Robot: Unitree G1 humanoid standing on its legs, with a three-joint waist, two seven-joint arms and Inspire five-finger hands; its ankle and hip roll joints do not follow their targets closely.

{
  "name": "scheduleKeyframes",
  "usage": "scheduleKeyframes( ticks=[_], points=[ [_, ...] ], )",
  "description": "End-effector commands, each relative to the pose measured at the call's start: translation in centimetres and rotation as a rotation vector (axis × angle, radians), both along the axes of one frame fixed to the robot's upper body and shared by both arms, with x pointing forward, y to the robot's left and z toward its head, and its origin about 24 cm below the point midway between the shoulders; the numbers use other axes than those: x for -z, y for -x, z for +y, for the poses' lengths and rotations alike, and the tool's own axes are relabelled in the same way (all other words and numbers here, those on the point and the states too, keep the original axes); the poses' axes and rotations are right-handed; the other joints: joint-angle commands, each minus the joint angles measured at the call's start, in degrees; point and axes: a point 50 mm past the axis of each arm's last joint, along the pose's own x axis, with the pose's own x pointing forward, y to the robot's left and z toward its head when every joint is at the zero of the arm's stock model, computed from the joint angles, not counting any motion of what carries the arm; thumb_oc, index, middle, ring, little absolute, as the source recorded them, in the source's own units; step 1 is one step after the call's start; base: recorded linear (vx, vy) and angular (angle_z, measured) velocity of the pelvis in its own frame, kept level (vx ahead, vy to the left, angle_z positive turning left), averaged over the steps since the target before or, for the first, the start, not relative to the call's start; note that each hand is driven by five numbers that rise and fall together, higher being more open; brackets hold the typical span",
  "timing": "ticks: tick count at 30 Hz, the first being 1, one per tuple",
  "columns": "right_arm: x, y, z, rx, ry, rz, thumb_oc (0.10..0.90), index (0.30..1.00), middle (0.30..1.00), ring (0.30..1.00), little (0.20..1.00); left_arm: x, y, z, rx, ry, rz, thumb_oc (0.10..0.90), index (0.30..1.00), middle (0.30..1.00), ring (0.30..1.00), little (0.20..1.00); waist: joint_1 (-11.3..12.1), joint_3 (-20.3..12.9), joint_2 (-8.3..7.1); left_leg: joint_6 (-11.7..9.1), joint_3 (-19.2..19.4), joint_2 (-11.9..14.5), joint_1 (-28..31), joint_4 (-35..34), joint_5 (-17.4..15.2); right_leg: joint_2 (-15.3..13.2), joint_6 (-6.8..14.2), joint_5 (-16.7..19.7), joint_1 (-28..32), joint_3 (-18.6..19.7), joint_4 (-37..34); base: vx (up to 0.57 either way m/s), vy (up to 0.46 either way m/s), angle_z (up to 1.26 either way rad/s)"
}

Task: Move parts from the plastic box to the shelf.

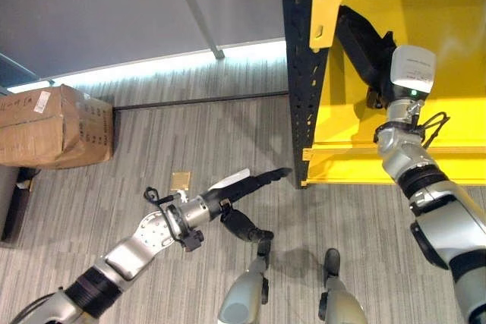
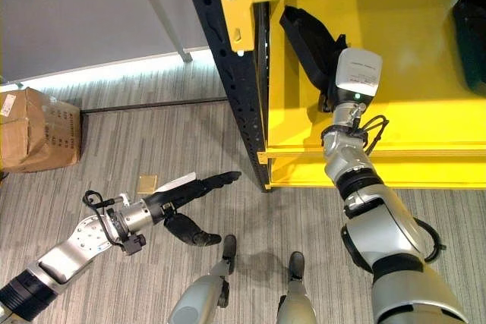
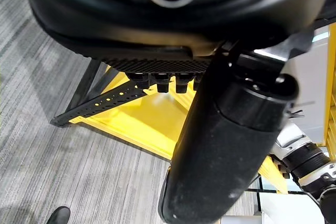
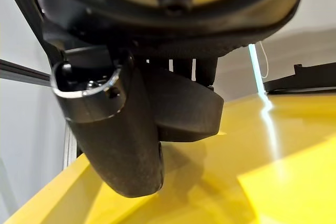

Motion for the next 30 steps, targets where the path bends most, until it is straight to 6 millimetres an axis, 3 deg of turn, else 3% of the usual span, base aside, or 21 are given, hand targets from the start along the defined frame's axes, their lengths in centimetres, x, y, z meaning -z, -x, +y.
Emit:
scheduleKeyframes(
  ticks=[1, 20, 30],
  points=[
    [3.3, 0.4, -2.1, 0.165, 0.063, 0.263, 0.4, 0.3, 0.3, 0.3, 0.3, -4.8, -0.5, -1.6, 0.085, 0.111, -0.192, 0.9, 1.0, 1.0, 1.0, 1.0, 2.25, 2.82, -1.48, 0.4, 0.42, 0.0, -0.76, 3.83, -3.2, -5.88, 1.31, -0.6, -2.78, -3.29, 5.88, -0.03, -0.028, 0.01],
    [5.8, 2.4, -5.4, 0.5, -0.002, 0.451, 0.4, 0.3, 0.3, 0.3, 0.3, -5.5, -0.8, -2.2, 0.128, 0.069, -0.214, 0.9, 1.0, 1.0, 1.0, 1.0, 3.59, 2.83, -1.89, 0.14, -0.02, -0.02, -0.22, 3.12, -2.7, -5.61, 1.81, -0.18, -0.23, -3.97, 4.09, -0.01, -0.016, 0.04],
    [7.0, 3.6, -6.3, 0.616, -0.345, 0.394, 0.4, 0.3, 0.3, 0.3, 0.3, -5.5, -0.8, -3.0, 0.144, 0.062, -0.216, 0.9, 1.0, 1.0, 1.0, 1.0, 4.29, 2.55, -1.8, 0.18, -0.4, -0.05, 0.23, 2.48, -2.3, -5.54, 1.81, 0.06, 0.9, -4.72, 3.27, 0.0, -0.004, 0.04]
  ],
)
